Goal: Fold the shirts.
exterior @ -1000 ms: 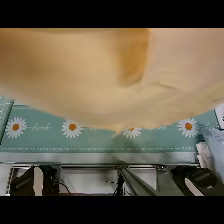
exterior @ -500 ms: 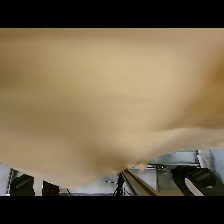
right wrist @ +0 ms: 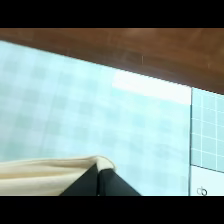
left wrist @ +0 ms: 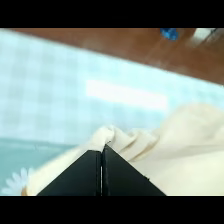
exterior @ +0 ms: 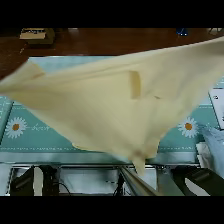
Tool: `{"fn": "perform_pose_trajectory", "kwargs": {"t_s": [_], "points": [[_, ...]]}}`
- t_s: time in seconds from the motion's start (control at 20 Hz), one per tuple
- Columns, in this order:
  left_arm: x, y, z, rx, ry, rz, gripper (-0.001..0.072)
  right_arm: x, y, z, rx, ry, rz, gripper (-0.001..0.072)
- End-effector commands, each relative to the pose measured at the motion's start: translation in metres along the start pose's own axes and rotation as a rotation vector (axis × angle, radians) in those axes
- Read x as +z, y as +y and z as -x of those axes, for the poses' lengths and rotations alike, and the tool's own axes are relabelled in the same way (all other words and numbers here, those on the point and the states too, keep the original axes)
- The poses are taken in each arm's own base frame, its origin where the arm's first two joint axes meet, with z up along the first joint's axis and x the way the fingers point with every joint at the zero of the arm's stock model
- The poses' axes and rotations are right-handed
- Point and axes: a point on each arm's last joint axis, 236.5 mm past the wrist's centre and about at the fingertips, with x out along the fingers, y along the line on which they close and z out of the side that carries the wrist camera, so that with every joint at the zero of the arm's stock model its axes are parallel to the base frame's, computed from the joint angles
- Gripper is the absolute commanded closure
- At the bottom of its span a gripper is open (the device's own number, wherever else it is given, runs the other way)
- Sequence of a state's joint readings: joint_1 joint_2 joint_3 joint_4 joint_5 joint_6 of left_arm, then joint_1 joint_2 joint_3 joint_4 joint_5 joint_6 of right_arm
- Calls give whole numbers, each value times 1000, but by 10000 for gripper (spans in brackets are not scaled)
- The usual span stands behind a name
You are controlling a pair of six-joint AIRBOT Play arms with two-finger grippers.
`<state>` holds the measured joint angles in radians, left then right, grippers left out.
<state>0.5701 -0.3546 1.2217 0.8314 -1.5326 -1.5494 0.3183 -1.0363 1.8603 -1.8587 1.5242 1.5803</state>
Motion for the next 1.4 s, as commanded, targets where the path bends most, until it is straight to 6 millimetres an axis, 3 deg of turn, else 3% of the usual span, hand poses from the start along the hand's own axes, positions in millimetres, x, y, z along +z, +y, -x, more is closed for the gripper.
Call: {"fn": "perform_pose_trajectory", "kwargs": {"t_s": [0.0,0.15,0.35,0.5,0.65,0.75,0.9,1.05,1.2,1.3,1.35], "points": [[-32,45,-54,-19,95,94,688,14,37,-96,36,61,77,689],[-19,65,-92,-73,35,145,689,18,66,-162,78,74,96,689],[-6,85,-147,-81,40,105,689,21,92,-219,185,59,-5,689],[-10,93,-204,-67,69,60,689,14,86,-252,268,85,-156,689],[-17,90,-264,-59,58,39,689,-5,57,-282,234,140,-214,689],[-29,84,-298,-51,55,31,689,-21,35,-298,202,182,-247,689],[-54,66,-334,-68,103,6,688,-51,15,-321,176,270,-282,688],[-95,50,-360,-92,204,-14,687,-89,24,-339,196,399,-289,688],[-125,52,-374,-87,282,-13,687,-119,41,-350,243,507,-302,676],[-125,56,-371,-87,299,-5,681,-118,41,-349,257,501,-257,466],[-116,60,-365,-91,304,0,616,-113,36,-341,265,483,-211,350]]}}
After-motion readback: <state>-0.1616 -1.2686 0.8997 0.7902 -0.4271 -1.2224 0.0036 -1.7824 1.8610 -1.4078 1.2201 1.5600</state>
